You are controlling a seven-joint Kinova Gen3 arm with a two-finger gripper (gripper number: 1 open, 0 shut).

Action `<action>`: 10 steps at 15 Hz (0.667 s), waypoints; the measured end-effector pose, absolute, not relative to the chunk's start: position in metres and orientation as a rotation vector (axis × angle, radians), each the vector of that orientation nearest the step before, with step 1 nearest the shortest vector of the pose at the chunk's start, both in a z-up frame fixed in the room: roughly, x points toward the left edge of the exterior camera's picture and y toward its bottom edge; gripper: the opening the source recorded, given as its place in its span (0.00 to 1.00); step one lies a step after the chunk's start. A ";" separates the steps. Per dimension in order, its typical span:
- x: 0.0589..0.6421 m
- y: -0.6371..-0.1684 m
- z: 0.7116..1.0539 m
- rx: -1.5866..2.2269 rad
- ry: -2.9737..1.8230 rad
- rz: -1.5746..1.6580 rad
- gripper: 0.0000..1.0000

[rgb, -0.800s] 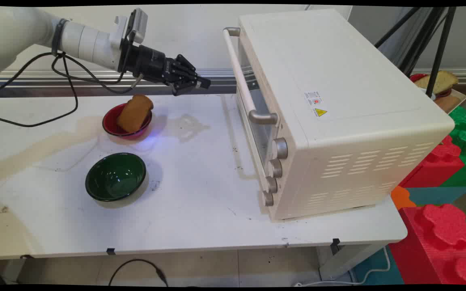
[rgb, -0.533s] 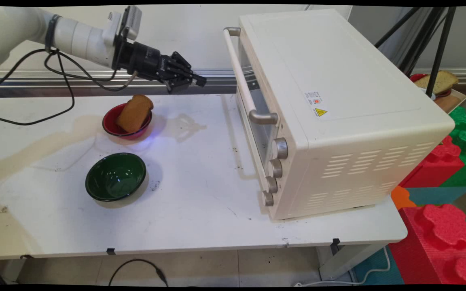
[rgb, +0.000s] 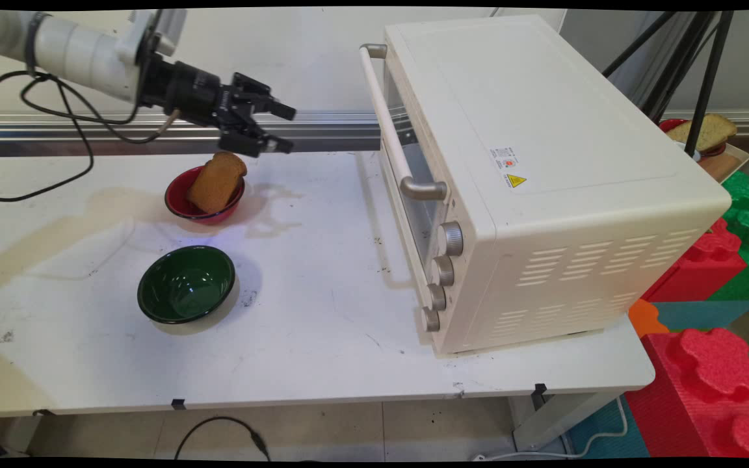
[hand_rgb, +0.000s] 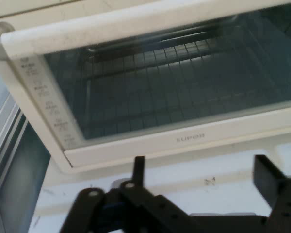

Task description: Open the oven

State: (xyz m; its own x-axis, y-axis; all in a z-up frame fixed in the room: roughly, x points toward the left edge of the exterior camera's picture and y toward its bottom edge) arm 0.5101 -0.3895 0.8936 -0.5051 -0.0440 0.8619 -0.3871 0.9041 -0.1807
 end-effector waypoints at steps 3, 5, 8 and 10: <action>0.526 -0.376 0.899 0.331 -2.082 0.415 1.00; 0.535 -0.369 0.902 0.344 -2.086 0.403 1.00; 0.544 -0.361 0.906 0.361 -2.085 0.388 1.00; 0.549 -0.358 0.910 0.374 -2.074 0.378 1.00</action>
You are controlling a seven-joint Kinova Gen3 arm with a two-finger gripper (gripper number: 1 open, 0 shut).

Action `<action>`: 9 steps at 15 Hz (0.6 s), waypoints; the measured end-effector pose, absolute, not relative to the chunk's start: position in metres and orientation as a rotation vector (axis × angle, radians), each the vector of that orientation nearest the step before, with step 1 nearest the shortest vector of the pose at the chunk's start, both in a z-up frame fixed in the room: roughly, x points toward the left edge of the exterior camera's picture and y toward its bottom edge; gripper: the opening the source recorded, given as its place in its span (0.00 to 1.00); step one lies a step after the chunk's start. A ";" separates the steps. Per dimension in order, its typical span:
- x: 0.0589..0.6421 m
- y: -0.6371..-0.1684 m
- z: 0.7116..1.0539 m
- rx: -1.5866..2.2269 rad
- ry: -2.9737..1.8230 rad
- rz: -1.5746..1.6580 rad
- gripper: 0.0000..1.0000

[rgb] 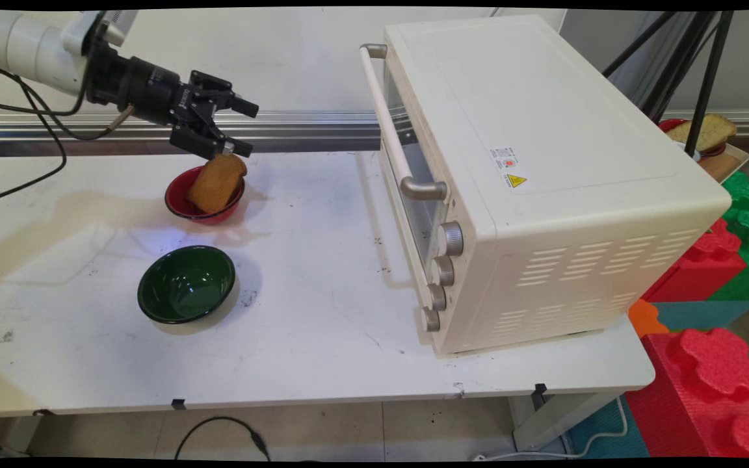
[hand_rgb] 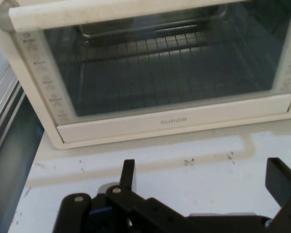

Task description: Open the oven

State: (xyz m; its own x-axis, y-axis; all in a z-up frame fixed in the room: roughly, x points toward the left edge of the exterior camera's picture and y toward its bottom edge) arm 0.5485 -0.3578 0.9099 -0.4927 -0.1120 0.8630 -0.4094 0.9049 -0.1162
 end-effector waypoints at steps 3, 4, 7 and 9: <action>0.548 -0.356 0.917 0.383 -2.045 0.371 1.00; 0.547 -0.357 0.920 0.384 -2.029 0.369 1.00; 0.537 -0.360 0.931 0.382 -1.981 0.371 1.00; 0.529 -0.364 0.937 0.380 -1.951 0.374 1.00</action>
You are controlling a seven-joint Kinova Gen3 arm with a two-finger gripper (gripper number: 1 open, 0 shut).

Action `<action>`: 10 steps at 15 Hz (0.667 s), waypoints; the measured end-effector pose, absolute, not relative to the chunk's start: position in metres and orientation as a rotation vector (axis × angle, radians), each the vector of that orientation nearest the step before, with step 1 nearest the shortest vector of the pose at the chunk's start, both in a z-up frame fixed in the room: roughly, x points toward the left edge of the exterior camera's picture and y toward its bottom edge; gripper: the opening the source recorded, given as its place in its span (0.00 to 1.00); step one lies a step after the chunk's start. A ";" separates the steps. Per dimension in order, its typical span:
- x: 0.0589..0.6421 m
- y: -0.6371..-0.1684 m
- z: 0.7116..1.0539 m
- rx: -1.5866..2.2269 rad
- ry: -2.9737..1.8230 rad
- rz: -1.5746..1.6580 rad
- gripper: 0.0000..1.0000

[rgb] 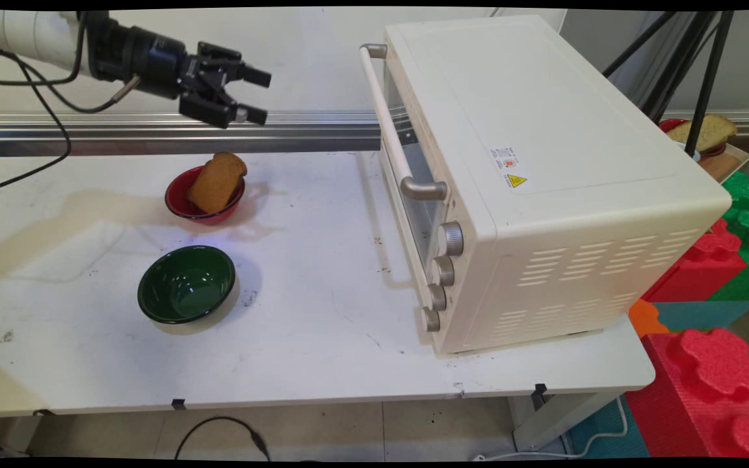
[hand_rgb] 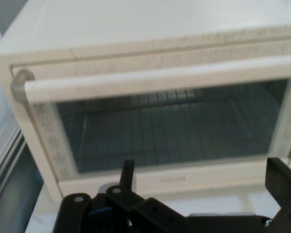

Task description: Open the oven

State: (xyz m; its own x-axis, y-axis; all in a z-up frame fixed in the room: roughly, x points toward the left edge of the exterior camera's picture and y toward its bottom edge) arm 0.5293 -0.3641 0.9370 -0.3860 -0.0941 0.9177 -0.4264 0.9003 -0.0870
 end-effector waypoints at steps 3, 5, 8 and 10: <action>0.518 -0.371 0.944 0.374 -1.919 0.377 1.00; 0.508 -0.377 0.949 0.366 -1.898 0.379 1.00; 0.488 -0.390 0.955 0.350 -1.867 0.387 1.00; 0.476 -0.398 0.957 0.343 -1.860 0.391 1.00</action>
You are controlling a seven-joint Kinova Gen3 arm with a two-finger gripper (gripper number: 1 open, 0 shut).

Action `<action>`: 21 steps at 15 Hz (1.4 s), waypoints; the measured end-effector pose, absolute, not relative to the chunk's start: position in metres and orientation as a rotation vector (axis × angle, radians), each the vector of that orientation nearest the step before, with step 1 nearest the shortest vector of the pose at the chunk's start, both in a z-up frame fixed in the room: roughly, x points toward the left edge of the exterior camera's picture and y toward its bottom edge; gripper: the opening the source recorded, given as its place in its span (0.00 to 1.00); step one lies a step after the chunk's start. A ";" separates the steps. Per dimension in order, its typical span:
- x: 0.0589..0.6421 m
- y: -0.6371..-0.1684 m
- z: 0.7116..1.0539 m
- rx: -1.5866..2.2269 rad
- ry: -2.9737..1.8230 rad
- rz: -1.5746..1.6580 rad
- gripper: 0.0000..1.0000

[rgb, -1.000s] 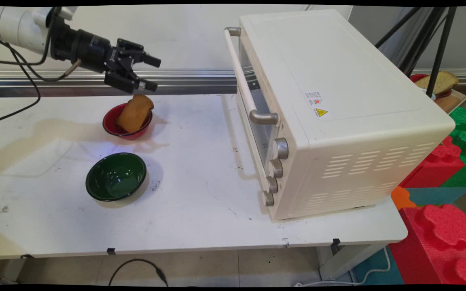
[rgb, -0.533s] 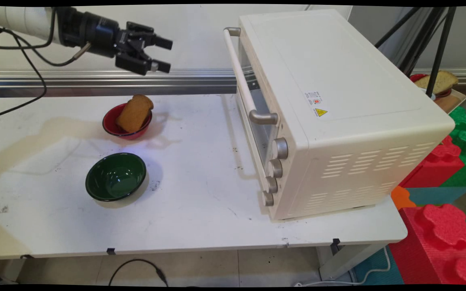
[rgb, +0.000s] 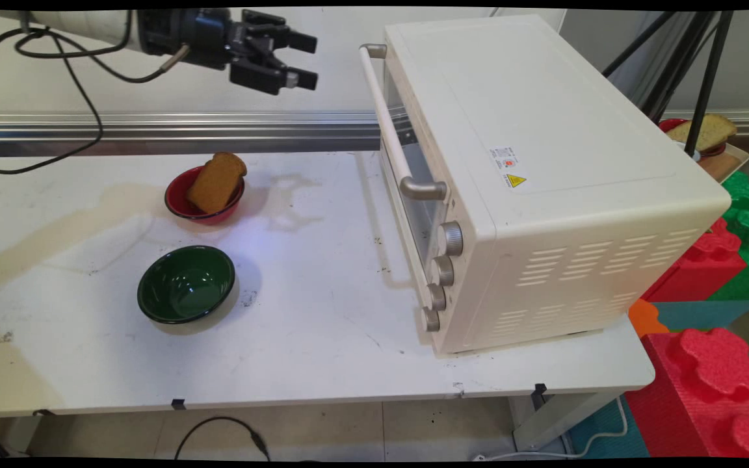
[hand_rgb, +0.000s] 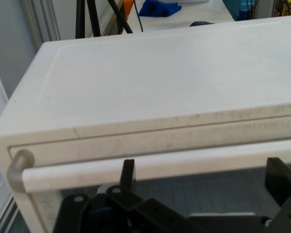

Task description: Open the oven

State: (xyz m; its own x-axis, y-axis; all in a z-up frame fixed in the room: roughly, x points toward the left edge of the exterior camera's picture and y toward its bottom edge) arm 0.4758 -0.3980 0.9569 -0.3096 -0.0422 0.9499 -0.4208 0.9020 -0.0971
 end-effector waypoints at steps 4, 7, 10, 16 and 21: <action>0.454 -0.412 0.956 0.333 -1.857 0.394 1.00; 0.437 -0.423 0.954 0.332 -1.857 0.391 1.00; 0.425 -0.432 0.952 0.332 -1.863 0.390 1.00; 0.411 -0.444 0.947 0.325 -1.878 0.384 0.00; 0.401 -0.449 0.939 0.304 -1.910 0.382 0.00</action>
State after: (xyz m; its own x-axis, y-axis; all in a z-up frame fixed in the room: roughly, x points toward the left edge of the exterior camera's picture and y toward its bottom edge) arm 0.4009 -0.4489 0.9394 -0.3571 -0.0297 0.9336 -0.3860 0.9149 -0.1186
